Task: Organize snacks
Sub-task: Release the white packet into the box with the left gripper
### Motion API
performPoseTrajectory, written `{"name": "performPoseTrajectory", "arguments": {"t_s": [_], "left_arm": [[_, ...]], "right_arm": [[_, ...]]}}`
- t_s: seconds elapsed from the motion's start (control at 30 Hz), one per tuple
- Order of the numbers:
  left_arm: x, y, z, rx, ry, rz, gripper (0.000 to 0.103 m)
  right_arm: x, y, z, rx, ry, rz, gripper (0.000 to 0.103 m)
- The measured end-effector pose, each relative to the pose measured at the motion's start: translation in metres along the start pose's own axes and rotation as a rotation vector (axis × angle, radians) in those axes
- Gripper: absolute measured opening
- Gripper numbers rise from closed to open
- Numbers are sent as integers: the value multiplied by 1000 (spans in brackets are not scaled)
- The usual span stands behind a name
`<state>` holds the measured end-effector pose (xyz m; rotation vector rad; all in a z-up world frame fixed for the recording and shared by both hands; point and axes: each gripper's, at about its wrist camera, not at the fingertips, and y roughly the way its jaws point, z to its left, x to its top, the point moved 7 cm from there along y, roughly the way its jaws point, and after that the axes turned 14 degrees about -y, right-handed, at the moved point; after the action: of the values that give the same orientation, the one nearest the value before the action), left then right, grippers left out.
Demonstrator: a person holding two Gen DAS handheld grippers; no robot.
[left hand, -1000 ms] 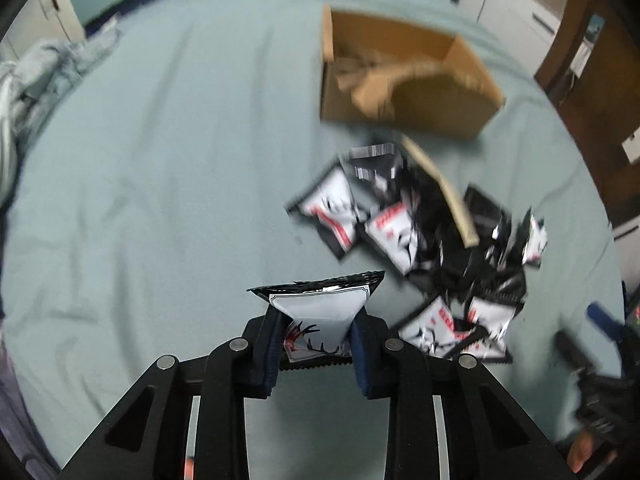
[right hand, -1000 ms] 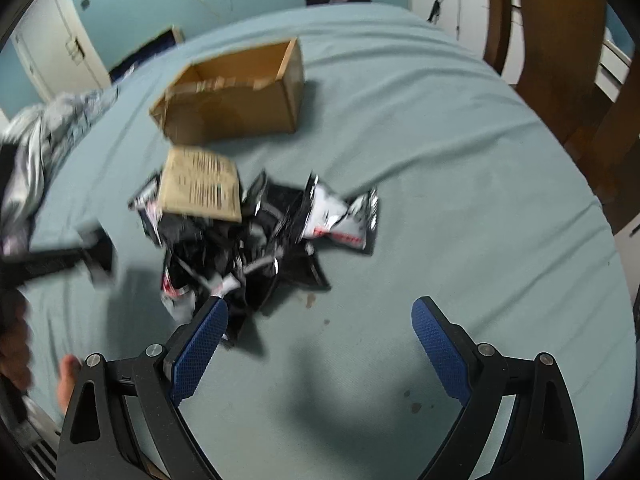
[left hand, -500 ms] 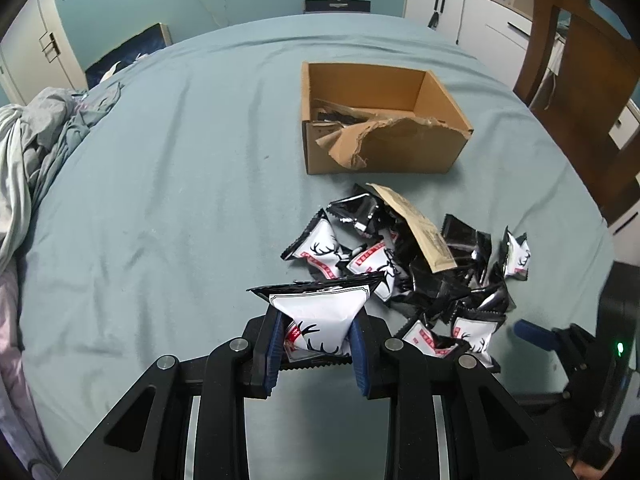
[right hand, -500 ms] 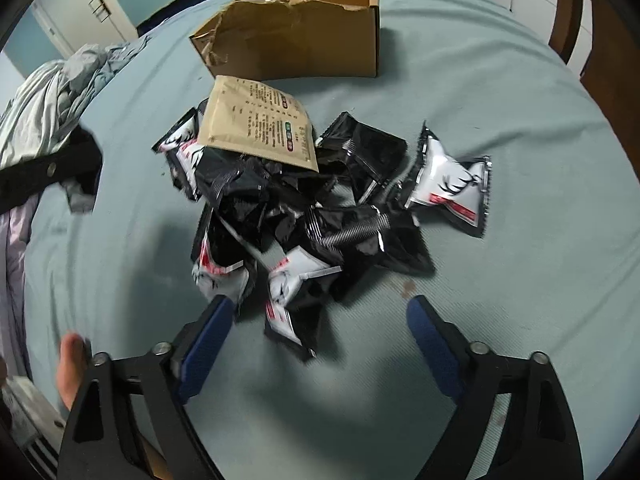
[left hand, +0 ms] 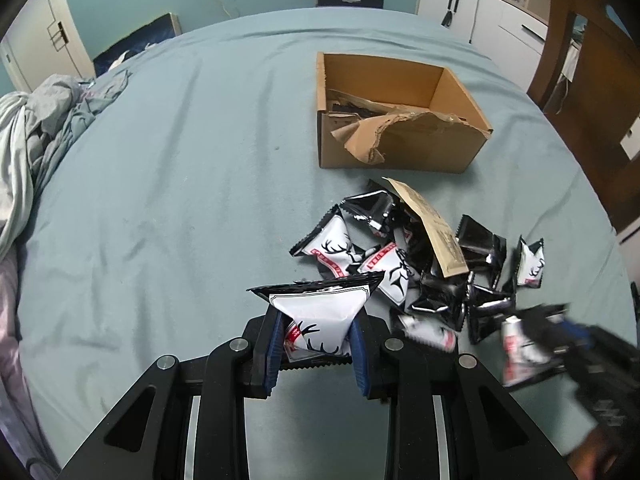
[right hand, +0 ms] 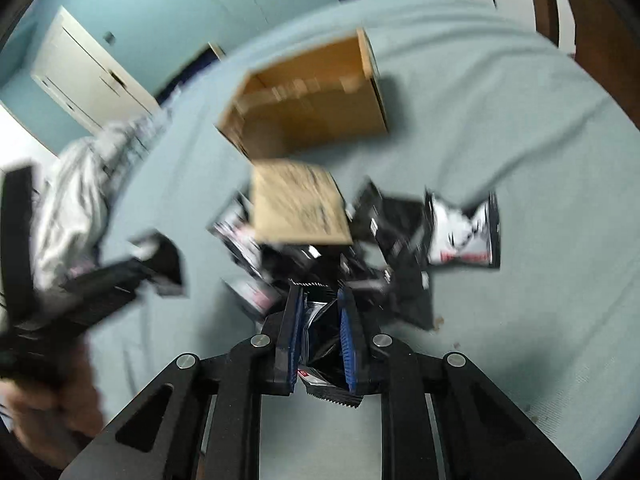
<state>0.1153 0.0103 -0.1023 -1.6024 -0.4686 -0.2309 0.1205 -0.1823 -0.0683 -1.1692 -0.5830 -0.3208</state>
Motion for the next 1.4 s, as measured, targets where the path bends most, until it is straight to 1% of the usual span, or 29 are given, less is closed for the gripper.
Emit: {"name": "performPoseTrajectory", "arguments": {"t_s": [0.1,0.2,0.33,0.47,0.57,0.63,0.67,0.7,0.77,0.83,0.87,0.9,0.93,0.97,1.03,1.07,1.1,1.17,1.23,1.33,1.4], "left_arm": [[3,-1,-2,5,3,-21,28],[10,-4,-5,3,0,-54,28],[31,-1,-13,3,-6,-98,28],[62,7,-19,-19,-53,-137,28],[87,9,-26,-9,-44,-197,28],[104,8,-30,-36,-59,-223,28],[116,7,-34,-89,-84,-226,28],[124,6,-37,-126,-98,-228,28],[141,5,-43,-166,-125,-249,28],[151,8,-55,-196,-103,-244,29],[153,9,-63,-199,-73,-236,35],[152,9,-68,-194,-51,-237,45],[152,8,-72,-189,-30,-245,76],[150,2,-74,-176,-9,-283,103],[146,-13,-71,-156,-1,-359,103],[143,-20,-69,-139,14,-379,103],[140,-23,-69,-128,29,-373,103],[130,-30,-65,-95,58,-336,103],[115,-37,-59,-76,72,-314,103],[83,-47,-44,-47,105,-265,103],[53,-52,-33,-23,140,-220,103]], "right_arm": [[5,-19,-1,33,18,-58,15],[8,-32,-6,45,45,-109,15],[4,-47,-18,66,93,-155,15],[-2,-53,-30,6,101,-174,15],[-4,-49,-30,-12,96,-157,15],[-6,-47,-28,-5,98,-146,15],[-4,-49,-26,-2,95,-141,15],[-3,-49,-25,-1,90,-139,15],[3,-42,-24,-12,72,-136,15],[5,-37,-25,-23,62,-134,15],[7,-35,-26,-26,61,-134,15],[6,-35,-27,-34,60,-136,15],[6,-34,-27,-44,59,-138,15],[6,-34,-28,-55,58,-140,15],[7,-34,-31,-74,59,-149,15],[7,-34,-32,-81,60,-154,15],[7,-34,-32,-85,60,-158,15],[8,-37,-30,-100,53,-177,15],[9,-38,-26,-115,33,-192,15],[6,-42,-20,-127,10,-208,15],[3,-45,-18,-121,9,-214,15]]}}
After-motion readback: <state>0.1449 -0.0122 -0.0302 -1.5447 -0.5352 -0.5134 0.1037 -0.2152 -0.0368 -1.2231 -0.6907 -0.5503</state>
